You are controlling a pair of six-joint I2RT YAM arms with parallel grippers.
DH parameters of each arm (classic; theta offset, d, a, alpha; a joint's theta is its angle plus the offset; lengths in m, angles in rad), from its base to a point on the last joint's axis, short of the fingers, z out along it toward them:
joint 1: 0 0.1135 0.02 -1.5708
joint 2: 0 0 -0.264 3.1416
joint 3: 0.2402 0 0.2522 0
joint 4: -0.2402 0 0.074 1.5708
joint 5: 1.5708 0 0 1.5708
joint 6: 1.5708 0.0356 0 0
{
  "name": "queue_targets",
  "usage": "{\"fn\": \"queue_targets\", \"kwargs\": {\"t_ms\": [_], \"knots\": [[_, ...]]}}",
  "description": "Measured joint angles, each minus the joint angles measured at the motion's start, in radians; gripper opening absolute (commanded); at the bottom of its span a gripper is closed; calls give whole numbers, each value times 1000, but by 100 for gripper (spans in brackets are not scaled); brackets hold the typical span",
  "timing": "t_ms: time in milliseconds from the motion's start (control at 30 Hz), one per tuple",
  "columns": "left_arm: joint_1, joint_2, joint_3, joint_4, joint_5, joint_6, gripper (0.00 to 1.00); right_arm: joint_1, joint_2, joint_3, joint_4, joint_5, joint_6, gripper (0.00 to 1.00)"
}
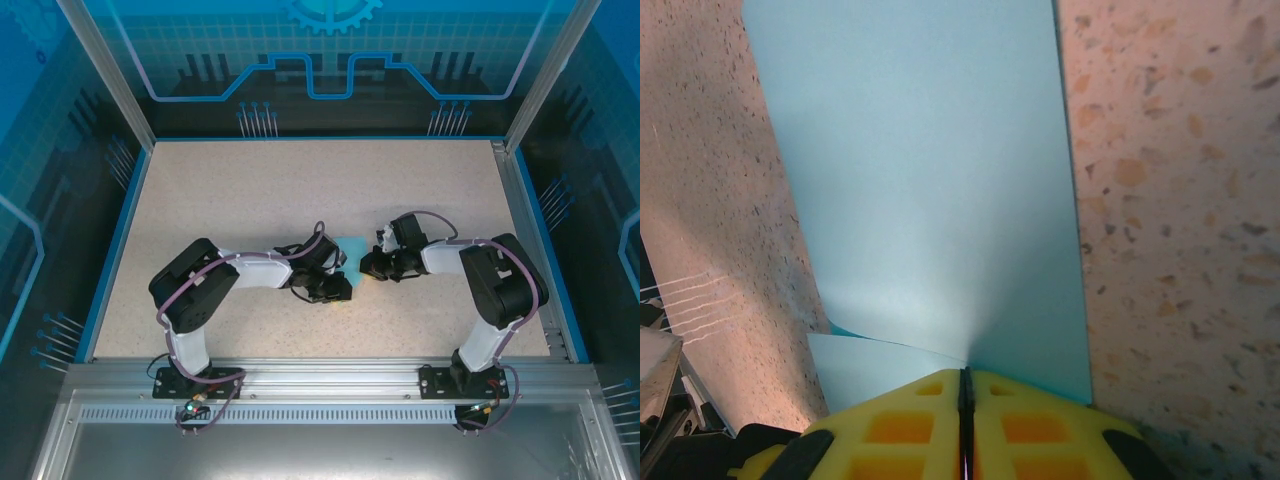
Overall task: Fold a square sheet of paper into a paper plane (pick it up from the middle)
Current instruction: Third fold the triangle at the center of the table.
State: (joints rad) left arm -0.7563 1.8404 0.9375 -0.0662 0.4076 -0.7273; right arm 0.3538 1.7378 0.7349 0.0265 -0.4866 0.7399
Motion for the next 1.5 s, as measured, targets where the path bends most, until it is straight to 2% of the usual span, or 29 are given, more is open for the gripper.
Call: {"fn": "queue_targets", "kwargs": {"t_ms": [467,900,1100,1500], "knots": [[1,-28,-58,53,1,0,20,1,3,11,-19,0,-6,11],[1,-117,-126,-19,-7,-4,21,2,3,13,-25,2,-7,11],[10,-176,-135,13,-22,-43,21,6,3,19,-32,10,-6,11],[15,-38,-20,72,-26,-61,21,11,3,25,-42,18,-2,11]]}}
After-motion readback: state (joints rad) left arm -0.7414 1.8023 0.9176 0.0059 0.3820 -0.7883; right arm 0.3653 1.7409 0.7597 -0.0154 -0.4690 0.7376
